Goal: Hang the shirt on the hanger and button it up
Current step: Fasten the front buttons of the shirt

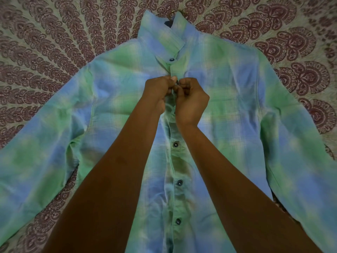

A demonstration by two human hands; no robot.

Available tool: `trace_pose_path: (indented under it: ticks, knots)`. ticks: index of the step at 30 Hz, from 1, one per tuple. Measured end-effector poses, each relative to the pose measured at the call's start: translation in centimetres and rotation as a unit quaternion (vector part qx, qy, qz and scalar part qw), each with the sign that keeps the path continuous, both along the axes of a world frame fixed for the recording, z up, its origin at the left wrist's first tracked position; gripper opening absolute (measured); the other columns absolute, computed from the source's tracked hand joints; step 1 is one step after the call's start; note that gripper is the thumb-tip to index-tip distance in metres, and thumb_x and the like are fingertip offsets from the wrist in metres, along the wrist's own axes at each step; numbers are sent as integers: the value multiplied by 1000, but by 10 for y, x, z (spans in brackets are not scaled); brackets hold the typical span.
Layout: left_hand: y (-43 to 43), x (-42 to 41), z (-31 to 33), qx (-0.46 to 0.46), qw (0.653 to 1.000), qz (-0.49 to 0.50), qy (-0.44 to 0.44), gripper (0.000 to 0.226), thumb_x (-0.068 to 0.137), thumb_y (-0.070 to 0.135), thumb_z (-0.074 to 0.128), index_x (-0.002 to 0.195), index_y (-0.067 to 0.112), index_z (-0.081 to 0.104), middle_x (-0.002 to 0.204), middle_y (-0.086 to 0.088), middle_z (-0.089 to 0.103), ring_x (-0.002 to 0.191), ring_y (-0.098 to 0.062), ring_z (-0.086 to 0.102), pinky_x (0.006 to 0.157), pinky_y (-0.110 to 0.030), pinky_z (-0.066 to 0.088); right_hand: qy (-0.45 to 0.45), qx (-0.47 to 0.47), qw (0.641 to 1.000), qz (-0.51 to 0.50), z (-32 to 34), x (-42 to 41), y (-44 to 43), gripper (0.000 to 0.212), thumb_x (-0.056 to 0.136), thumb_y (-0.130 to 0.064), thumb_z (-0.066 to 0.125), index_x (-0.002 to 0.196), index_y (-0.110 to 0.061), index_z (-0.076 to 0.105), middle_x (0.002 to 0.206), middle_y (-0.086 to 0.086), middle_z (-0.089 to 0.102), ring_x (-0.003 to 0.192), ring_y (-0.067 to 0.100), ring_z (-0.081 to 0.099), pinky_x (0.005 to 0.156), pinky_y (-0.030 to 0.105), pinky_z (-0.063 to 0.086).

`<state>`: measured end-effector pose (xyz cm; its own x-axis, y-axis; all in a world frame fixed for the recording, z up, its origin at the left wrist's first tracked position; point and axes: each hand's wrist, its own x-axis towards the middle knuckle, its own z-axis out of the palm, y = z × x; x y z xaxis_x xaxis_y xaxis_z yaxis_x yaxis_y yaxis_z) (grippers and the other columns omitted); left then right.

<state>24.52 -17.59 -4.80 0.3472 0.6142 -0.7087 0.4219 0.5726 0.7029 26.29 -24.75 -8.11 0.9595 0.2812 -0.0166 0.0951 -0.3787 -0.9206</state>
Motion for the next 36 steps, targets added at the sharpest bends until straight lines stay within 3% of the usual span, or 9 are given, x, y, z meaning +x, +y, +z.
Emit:
trace_pose_path:
  ticks: [4,8,13,17,22,26,28,31,36]
  knots:
    - [-3,1,-7,15,999,48,3,26,87,9,58,62,13,56,47,1,50,48,-9,40,36,-10,32,-23,-7,1000,-10,1,-5,3,12,84,-5,56,89,-8,66,83,9,69,71,22,64,67,31,51]
    - [-8,-2,-16,56,992,102,-57,23,85,-2,57,67,13,61,57,-3,57,57,-15,51,64,-27,47,-12,-11,1000,14,3,-8,4,12,84,-7,56,89,-6,66,84,12,69,73,25,64,69,37,53]
    - [-4,-8,-18,308,950,-60,-3,10,84,6,57,81,12,65,73,3,62,74,-14,59,76,-26,48,34,11,999,36,12,5,-4,11,83,-13,63,81,-5,70,73,5,69,65,14,62,62,13,44]
    - [-1,-12,-16,431,891,-144,-3,12,82,2,57,90,3,65,77,1,60,69,-10,56,64,-8,40,78,-20,996,32,15,17,-3,13,81,-18,67,74,-7,72,64,1,63,57,9,54,60,18,42]
    - [7,-17,-17,312,940,-127,-51,6,85,4,60,88,9,60,70,3,58,64,0,51,63,-11,40,241,-1,967,84,25,36,-4,19,80,-6,64,62,-11,68,61,9,66,61,20,64,68,31,55]
    - [7,-20,-16,259,955,-125,-69,9,84,5,63,91,10,60,71,6,59,66,-2,54,68,-16,45,395,20,909,133,42,54,-8,9,85,-4,62,76,-3,64,50,0,62,48,7,58,50,13,51]
    - [6,-20,-16,293,943,-147,-54,17,80,6,67,96,8,63,69,8,59,65,2,55,74,-20,48,402,26,906,128,44,56,-10,13,86,-5,60,92,6,63,64,6,59,57,11,57,50,12,50]
    - [1,-17,-12,346,928,-140,2,18,74,6,70,92,6,67,66,10,58,60,3,55,74,-21,48,366,18,922,124,43,51,-9,11,86,-6,61,75,-2,64,65,8,57,58,14,55,51,15,51]
    - [-8,-10,-6,284,956,-56,55,13,74,8,72,86,11,67,73,4,62,76,-10,59,62,-8,43,248,-44,964,89,30,40,-6,22,81,-8,61,60,-5,65,70,21,65,73,35,65,80,47,56]
